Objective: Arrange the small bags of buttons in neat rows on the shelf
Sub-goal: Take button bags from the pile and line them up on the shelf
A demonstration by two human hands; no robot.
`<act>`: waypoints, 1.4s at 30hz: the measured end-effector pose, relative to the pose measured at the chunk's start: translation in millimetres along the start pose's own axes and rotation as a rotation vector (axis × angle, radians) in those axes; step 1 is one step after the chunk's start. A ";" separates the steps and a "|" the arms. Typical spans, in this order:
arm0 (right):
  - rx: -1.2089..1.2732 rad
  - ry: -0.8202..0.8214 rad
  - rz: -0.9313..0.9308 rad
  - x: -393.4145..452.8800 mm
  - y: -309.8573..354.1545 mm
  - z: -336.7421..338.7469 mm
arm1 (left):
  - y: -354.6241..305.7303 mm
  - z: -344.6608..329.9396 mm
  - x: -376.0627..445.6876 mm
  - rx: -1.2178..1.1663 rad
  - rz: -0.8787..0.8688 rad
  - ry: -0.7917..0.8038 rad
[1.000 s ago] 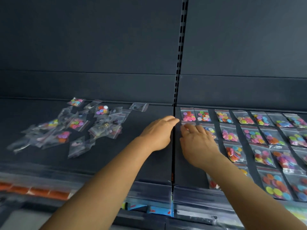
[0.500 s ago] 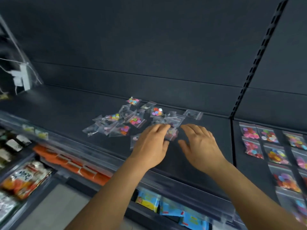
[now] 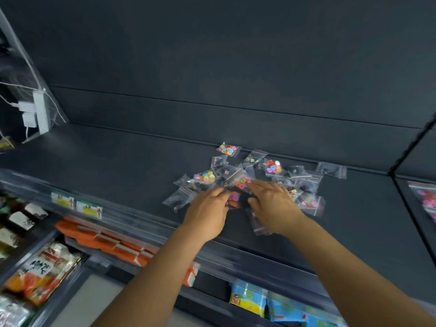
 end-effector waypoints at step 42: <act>0.826 -0.354 -0.590 -1.7 -42.4 38.6 | 13.1 21.5 27.3 -0.717 0.336 -0.227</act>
Point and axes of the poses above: each hand's wrist, its own x-axis towards the middle knuckle, its own z-axis out of the back of the hand, y = z × x, the point moved 10 cm from there along x, towards the middle knuckle, and after that the axes turned 15 degrees about -y, right-handed, at the moved point
